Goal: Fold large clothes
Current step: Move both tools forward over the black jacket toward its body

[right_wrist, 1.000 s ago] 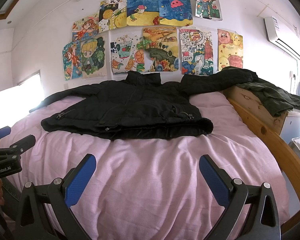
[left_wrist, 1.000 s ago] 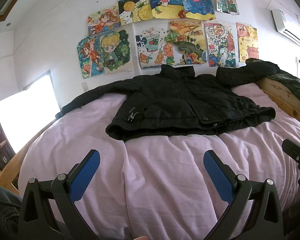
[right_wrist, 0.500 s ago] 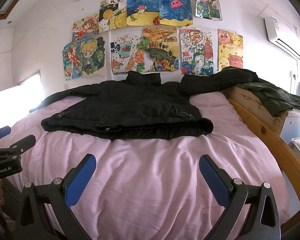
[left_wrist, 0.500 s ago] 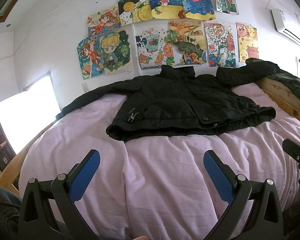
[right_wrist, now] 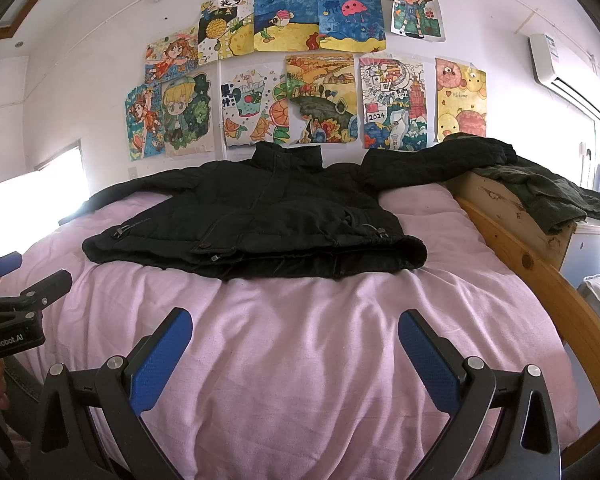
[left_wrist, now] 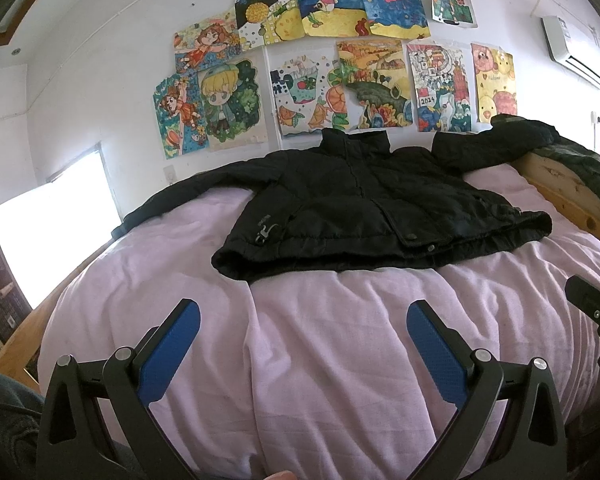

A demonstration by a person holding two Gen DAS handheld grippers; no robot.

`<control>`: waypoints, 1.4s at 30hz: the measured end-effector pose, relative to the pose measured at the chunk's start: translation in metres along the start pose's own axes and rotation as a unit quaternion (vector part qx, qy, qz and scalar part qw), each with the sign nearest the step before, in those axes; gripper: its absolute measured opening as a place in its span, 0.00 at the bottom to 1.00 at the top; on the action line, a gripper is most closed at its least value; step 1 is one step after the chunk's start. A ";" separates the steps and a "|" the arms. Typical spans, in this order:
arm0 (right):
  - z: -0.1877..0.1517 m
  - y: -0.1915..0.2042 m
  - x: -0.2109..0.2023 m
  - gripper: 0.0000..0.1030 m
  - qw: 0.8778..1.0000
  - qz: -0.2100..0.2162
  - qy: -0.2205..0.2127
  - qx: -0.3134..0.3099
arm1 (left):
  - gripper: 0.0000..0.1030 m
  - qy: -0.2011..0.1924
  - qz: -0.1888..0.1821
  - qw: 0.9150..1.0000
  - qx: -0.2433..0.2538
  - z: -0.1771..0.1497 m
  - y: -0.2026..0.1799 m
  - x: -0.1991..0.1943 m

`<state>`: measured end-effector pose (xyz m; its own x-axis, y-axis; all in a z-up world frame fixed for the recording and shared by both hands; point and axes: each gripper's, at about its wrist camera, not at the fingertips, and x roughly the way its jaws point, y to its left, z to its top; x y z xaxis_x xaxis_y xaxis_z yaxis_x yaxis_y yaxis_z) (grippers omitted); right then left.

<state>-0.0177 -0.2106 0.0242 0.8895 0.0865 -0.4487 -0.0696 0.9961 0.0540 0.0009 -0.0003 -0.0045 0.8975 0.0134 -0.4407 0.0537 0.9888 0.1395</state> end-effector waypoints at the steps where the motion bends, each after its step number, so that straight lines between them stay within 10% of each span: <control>1: 0.000 0.000 0.000 1.00 1.000 -0.001 0.000 0.000 | 0.99 0.001 0.000 1.000 0.000 -0.002 0.001 0.003; 24: 0.019 -0.015 0.016 1.00 0.998 -0.063 0.031 -0.007 | 0.99 0.030 -0.015 0.999 0.026 0.036 0.010 0.014; 42: 0.194 -0.077 0.035 1.00 0.995 -0.052 0.021 -0.079 | 0.99 0.035 -0.033 0.995 0.093 0.212 -0.017 0.064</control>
<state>0.1066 -0.2878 0.1770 0.8763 -0.0199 -0.4814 -0.0512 0.9896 -0.1341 0.1501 -0.0477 0.1528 0.8572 -0.0332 -0.5139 0.1966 0.9435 0.2669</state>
